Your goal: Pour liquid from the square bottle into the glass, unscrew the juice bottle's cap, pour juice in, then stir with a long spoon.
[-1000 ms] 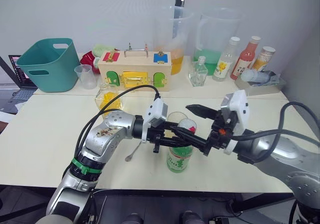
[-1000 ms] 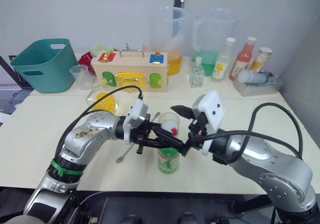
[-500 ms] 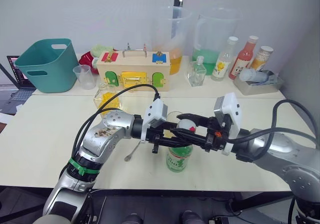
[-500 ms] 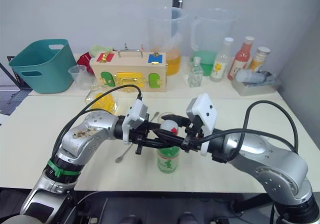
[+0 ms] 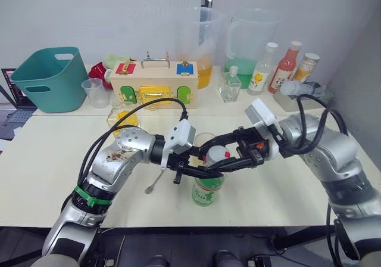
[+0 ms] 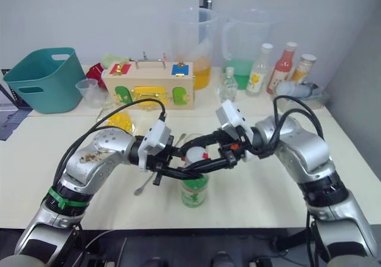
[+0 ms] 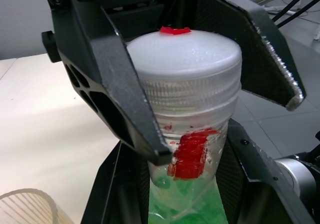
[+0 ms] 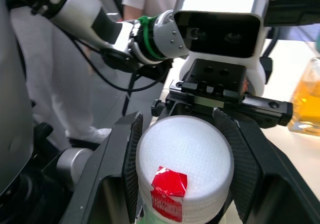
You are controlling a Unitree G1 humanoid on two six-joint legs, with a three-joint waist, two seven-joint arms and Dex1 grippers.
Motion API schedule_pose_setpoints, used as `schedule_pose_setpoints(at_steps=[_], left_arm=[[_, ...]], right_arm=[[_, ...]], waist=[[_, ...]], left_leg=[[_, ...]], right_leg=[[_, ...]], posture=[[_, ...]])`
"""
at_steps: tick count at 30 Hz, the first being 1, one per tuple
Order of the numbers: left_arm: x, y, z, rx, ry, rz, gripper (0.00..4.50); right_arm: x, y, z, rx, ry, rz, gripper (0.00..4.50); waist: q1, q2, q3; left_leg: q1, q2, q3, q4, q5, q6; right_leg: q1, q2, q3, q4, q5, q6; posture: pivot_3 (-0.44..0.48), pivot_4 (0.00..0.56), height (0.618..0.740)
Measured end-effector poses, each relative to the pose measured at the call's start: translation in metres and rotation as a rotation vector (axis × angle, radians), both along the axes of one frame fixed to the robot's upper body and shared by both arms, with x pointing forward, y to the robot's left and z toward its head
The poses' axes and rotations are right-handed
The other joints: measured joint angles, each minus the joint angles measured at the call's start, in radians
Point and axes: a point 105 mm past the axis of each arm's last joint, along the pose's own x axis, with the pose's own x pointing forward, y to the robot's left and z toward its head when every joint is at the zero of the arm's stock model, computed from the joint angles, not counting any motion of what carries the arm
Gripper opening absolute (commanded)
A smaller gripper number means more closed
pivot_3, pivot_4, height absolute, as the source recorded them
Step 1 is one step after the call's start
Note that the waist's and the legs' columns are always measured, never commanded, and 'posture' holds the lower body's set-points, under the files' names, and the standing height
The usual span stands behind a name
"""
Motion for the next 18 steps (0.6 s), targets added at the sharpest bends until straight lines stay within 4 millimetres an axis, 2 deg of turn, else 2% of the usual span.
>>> schedule_pose_setpoints(at_steps=[1,3,8,11,14,18], left_arm=[[0.0,0.0,0.0,0.0,0.0,0.0,1.22],[0.0,0.0,0.0,-0.002,0.001,0.001,1.21],[0.001,0.006,-0.001,-0.006,-0.003,0.016,1.21],[0.0,0.006,-0.001,-0.008,-0.002,0.005,1.2],[0.0,0.004,-0.002,-0.013,-0.001,-0.004,1.2],[0.004,0.003,-0.002,-0.027,0.0,-0.001,1.2]], right_arm=[[0.0,0.0,0.0,-0.001,0.0,0.005,1.76],[0.0,0.001,0.0,-0.004,0.013,0.006,2.81],[0.001,-0.012,0.007,0.001,0.064,-0.069,4.49],[-0.004,-0.019,0.01,0.06,0.076,-0.153,4.5],[-0.009,-0.032,0.004,0.149,0.129,-0.32,4.5],[-0.021,-0.032,0.004,0.219,0.104,-0.472,4.5]], waist=[[0.0,0.0,0.0],[0.0,0.0,0.0],[0.0,0.0,0.0],[0.002,0.0,0.0],[0.009,0.0,0.0],[0.005,0.0,0.0]], left_leg=[[0.0,0.0,0.0,0.0,0.0,0.0],[0.0,0.0,0.0,0.0,0.0,0.0],[0.0,0.0,0.0,0.0,0.0,0.0],[0.0,0.0,-0.001,0.0,0.0,0.0],[-0.001,-0.001,-0.001,0.0,0.0,0.0],[0.0,-0.001,0.0,0.0,0.0,0.0]], right_leg=[[0.0,0.0,0.0,0.0,0.0,0.0],[0.0,0.0,0.0,0.0,0.0,0.0],[-0.001,0.0,0.0,0.001,0.0,0.0],[-0.001,0.0,0.0,0.002,0.0,0.0],[-0.001,-0.001,0.0,0.001,0.0,0.0],[-0.001,0.0,0.0,0.001,0.0,0.0]], posture=[[0.0,0.15,0.74],[0.0,0.15,0.74],[0.0,0.15,0.74],[0.0,0.15,0.74],[0.0,0.15,0.74],[0.0,0.15,0.74]])
